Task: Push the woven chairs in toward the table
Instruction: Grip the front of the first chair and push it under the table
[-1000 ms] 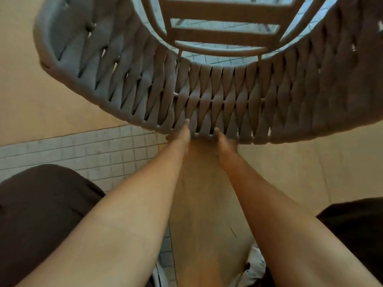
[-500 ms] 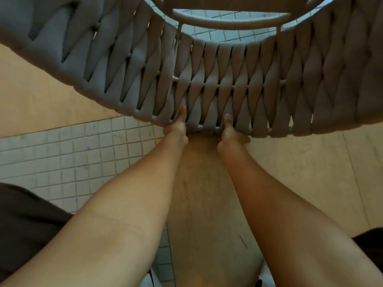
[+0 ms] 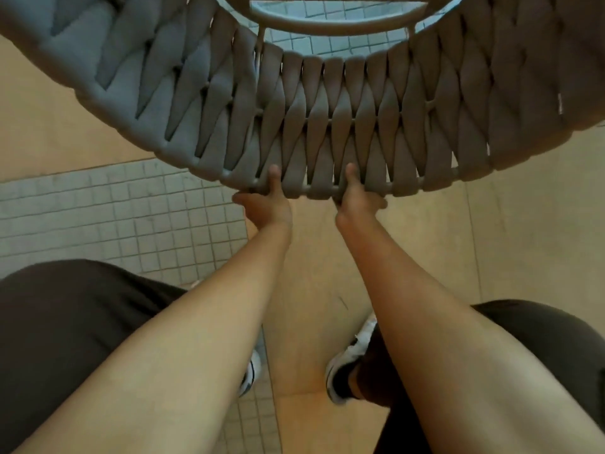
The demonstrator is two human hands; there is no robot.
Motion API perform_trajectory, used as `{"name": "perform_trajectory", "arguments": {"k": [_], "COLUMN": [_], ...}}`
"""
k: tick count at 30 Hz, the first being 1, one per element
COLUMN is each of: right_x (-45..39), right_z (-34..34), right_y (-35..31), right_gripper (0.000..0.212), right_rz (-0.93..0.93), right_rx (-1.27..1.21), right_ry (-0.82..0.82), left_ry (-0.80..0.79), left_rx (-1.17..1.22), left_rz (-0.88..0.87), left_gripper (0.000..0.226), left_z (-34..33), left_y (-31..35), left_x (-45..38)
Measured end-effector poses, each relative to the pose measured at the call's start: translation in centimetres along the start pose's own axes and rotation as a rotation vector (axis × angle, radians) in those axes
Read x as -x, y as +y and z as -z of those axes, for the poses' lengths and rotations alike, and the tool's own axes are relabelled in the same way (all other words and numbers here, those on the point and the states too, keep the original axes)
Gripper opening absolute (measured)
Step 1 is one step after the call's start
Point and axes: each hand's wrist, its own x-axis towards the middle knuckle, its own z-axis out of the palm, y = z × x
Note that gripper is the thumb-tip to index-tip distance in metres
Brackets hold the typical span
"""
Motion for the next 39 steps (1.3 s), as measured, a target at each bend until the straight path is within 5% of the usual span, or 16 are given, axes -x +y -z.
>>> {"name": "perform_trajectory", "arguments": {"k": [2,5,8,10,12,16,21,24,28,32,35,39], "right_x": [3.5,8.4,13.0,15.9,18.4,23.2,29.8,34.3,37.4,35.4,34.3,34.8], "right_z": [0.6,1.9,3.7,4.9,5.8,6.9,6.5,6.3,5.9,1.8,-2.0,-5.6], "right_y": [-1.4,-3.6,-5.3,-6.5,-7.9,-10.3,-12.8,-13.9,-16.2,-20.7,-22.3,-22.3], "right_gripper": [0.076,0.075,0.073,0.072,0.071,0.068,0.066,0.072,0.103,0.121,0.091,0.040], "right_rz": [-0.008,0.008,0.022,0.044,0.077,0.139,0.197,0.405,1.103,1.118,1.096,1.204], "right_rx": [0.054,0.116,0.181,0.199,0.225,0.297,0.354,0.444,1.293,2.092,2.272,2.092], "right_ry": [0.043,0.116,0.132,0.139,0.162,0.202,0.215,0.226,0.001,-0.326,-0.388,-0.223], "left_ry": [0.055,0.077,-0.172,-0.395,-0.555,-0.603,-0.704,-0.733,-0.803,-0.850,-0.877,-0.952], "left_rx": [0.045,-0.344,-0.741,-1.029,-1.327,-1.687,-1.713,-1.719,-1.710,-1.694,-1.672,-1.650], "left_rz": [-0.085,-0.488,-1.014,-1.179,-1.201,-1.176,-1.238,-1.229,-1.279,-1.341,-1.394,-1.473], "left_gripper": [0.059,0.053,0.064,0.082,0.090,0.091,0.078,0.079,0.078,0.073,0.071,0.059], "left_z": [1.9,5.9,9.4,11.0,11.8,13.3,15.9,16.8,17.2,17.3,17.6,17.0], "left_y": [1.6,2.8,4.8,7.5,10.2,13.6,17.8,20.8,25.2,30.3,34.3,38.9], "left_x": [3.9,9.4,12.1,12.8,13.4,15.6,18.2,18.3,17.2,15.3,13.8,12.1]}}
